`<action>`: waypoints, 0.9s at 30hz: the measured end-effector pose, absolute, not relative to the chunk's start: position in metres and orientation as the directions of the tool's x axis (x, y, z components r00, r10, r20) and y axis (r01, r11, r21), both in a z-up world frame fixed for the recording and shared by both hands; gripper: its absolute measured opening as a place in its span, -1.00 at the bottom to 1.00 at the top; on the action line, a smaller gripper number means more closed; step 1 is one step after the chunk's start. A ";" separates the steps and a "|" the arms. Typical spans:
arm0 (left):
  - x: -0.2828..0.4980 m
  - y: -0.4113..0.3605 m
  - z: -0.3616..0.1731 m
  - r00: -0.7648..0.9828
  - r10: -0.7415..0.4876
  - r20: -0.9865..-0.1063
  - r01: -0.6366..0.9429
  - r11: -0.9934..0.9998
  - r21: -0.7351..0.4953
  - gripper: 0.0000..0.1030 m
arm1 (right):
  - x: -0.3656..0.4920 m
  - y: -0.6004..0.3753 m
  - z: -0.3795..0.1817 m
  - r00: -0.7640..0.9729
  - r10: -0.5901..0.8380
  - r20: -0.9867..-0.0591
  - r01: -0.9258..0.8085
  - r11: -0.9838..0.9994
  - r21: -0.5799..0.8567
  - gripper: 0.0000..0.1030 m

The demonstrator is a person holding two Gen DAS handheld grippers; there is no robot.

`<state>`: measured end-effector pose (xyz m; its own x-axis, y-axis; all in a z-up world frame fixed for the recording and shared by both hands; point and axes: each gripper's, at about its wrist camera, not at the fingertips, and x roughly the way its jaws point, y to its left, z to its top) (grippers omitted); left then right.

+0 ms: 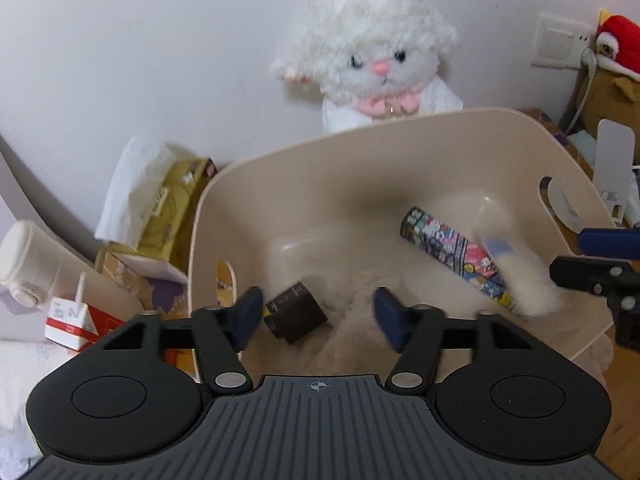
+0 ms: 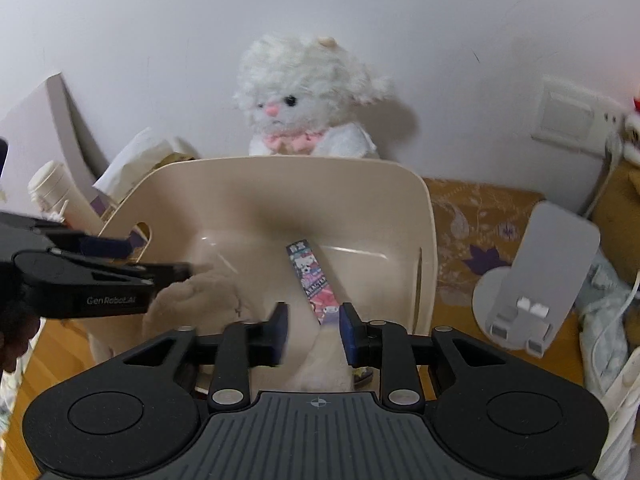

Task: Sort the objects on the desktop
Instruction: 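Carry the black box and wrapped item into the beige basket and release both, then grasp the white fluffy toy with the left gripper while the right grasps the pink cloth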

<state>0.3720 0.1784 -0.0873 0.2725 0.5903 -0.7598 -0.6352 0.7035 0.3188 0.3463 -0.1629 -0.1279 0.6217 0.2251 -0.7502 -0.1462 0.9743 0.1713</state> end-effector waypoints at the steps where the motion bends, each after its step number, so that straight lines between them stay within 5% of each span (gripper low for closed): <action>1: 0.371 0.178 -0.085 0.278 0.593 -0.755 -0.632 0.705 0.321 0.36 | 0.345 -0.162 -0.126 0.628 0.219 -0.747 -0.152 0.976 0.159 0.02; 10: 0.338 0.171 -0.057 0.341 0.622 -0.705 -0.634 0.706 0.317 0.52 | 0.323 -0.176 -0.113 0.687 0.176 -0.705 -0.124 0.984 0.125 0.97; 24: 0.262 0.193 -0.056 0.312 0.600 -0.736 -0.623 0.714 0.319 0.52 | 0.284 -0.204 -0.143 0.632 0.118 -0.766 -0.056 0.993 0.107 1.00; 27: 0.251 0.197 -0.061 0.301 0.586 -0.752 -0.629 0.715 0.305 0.65 | 0.279 -0.204 -0.152 0.609 0.104 -0.787 -0.067 0.995 0.080 1.00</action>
<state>0.2514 0.1965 -0.0613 0.3013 0.5861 -0.7521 -0.6287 0.7151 0.3054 0.2794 -0.2038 -0.1519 0.6087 0.1038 -0.7865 -0.0667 0.9946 0.0796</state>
